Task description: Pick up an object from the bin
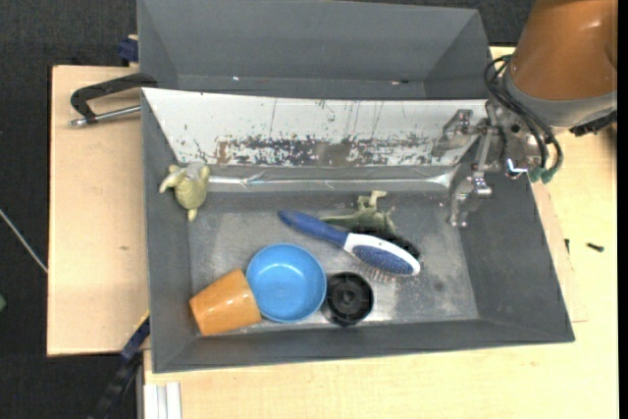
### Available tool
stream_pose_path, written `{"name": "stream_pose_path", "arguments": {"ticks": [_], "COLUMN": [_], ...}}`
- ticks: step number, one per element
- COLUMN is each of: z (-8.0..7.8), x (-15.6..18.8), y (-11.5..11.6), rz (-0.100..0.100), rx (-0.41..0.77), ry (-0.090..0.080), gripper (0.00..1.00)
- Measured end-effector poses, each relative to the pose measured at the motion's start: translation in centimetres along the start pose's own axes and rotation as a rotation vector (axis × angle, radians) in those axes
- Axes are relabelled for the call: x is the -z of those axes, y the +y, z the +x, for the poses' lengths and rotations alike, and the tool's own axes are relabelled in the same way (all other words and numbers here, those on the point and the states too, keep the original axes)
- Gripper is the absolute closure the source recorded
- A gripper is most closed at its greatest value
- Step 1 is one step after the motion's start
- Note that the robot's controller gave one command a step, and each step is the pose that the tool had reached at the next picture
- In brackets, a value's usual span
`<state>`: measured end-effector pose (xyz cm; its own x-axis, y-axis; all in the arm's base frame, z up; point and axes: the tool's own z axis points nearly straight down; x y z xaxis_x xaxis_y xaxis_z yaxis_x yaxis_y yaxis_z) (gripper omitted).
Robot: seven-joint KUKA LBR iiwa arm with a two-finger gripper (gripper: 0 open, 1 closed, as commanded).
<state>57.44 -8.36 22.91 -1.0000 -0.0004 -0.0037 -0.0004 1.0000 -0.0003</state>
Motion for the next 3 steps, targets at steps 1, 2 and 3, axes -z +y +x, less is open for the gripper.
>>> {"name": "stream_pose_path", "arguments": {"ticks": [1, 2, 3], "z": [0.4, 0.5, -0.3], "x": [-14.3, -14.4, 1.4], "y": [7.8, 7.7, 6.5], "rz": [-0.002, -0.001, 0.001], "rx": [0.358, 0.359, 0.340], "ry": [0.002, 0.005, -0.010], "gripper": [0.00, 1.00, 1.00]}}
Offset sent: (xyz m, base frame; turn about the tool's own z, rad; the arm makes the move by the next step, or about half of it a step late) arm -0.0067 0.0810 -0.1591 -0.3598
